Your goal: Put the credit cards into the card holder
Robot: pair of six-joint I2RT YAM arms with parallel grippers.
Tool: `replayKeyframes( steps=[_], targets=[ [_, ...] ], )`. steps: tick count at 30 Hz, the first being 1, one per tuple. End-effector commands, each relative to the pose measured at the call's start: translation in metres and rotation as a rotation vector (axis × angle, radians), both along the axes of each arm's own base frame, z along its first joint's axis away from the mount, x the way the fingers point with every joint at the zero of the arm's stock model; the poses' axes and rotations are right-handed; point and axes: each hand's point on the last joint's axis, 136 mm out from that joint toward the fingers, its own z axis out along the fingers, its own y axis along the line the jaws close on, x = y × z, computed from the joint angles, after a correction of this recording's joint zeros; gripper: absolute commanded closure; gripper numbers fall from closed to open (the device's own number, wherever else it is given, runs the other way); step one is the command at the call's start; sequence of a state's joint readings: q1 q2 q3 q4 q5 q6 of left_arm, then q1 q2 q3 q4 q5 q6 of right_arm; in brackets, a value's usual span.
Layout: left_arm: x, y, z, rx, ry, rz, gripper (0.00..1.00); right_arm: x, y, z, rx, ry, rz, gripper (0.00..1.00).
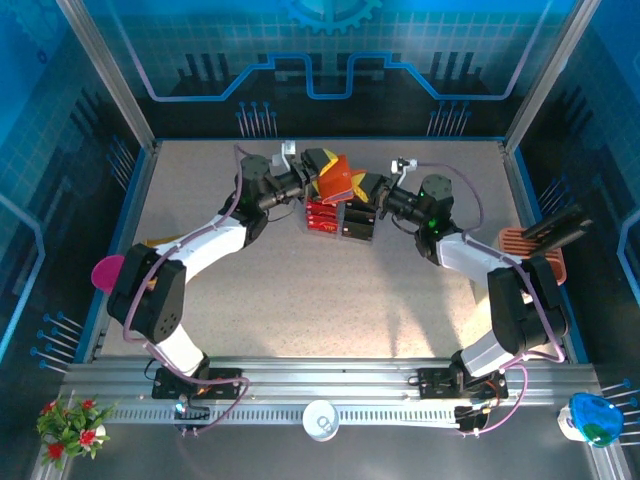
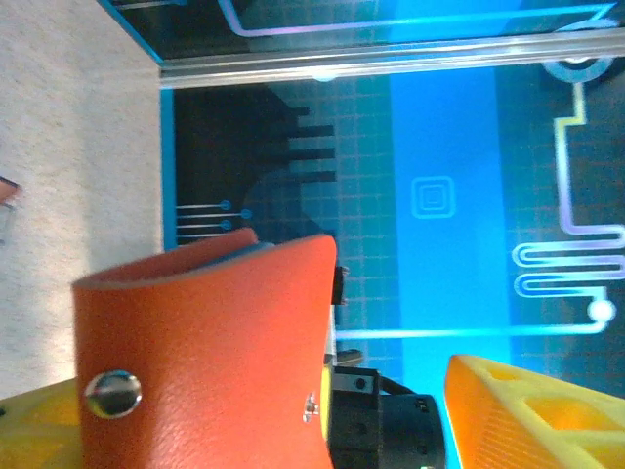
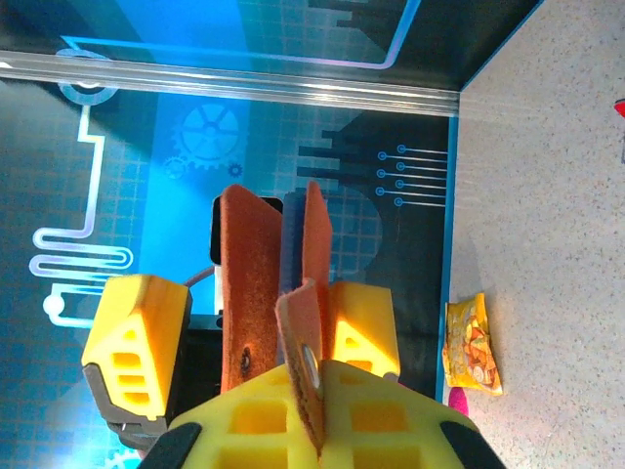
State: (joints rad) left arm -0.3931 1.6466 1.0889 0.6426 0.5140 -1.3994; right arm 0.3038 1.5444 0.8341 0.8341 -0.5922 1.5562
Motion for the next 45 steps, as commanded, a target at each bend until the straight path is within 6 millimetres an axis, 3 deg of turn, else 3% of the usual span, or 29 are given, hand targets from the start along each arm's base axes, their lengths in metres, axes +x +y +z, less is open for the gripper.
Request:
replayKeyframes(
  steps=[1,8,10,16,20,33,45],
  targets=[
    [-0.011,0.017,0.006,0.093,-0.04,0.01,0.26,-0.003,-0.006,0.014,0.025,-0.059,-0.004,1.0],
    [-0.021,0.033,0.002,0.335,-0.046,0.019,0.12,-0.009,-0.007,-0.003,0.025,-0.033,0.001,1.0],
    [-0.025,0.034,0.001,0.421,-0.039,0.004,0.01,-0.011,-0.007,-0.009,0.022,-0.026,0.002,1.0],
    [-0.04,0.027,-0.015,0.744,-0.015,-0.081,0.01,-0.021,-0.005,-0.031,-0.009,-0.004,0.013,1.0],
    [-0.049,0.024,-0.036,0.93,0.025,-0.132,0.01,-0.03,-0.003,-0.049,-0.033,0.02,0.017,1.0],
    [-0.067,0.013,-0.086,1.177,0.033,-0.259,0.01,-0.048,0.007,-0.087,-0.077,0.068,0.033,1.0],
    [-0.084,0.049,-0.138,1.343,0.118,-0.219,0.01,-0.057,0.004,-0.122,-0.121,0.111,0.019,1.0]
  ],
)
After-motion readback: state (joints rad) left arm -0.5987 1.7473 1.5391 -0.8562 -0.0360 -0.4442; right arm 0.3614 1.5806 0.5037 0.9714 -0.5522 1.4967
